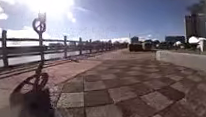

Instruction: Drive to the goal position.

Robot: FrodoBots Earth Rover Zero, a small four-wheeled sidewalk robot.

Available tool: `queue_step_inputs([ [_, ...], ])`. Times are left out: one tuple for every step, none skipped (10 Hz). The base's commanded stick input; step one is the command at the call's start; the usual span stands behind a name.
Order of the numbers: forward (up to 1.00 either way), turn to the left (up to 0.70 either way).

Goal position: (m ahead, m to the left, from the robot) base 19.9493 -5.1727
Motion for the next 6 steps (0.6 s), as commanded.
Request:
queue_step_inputs([
  [0.85,0.00],
  [0.85,0.00],
  [0.85,0.00],
  [0.85,0.00],
  [0.85,0.00],
  [0.85,0.00],
])
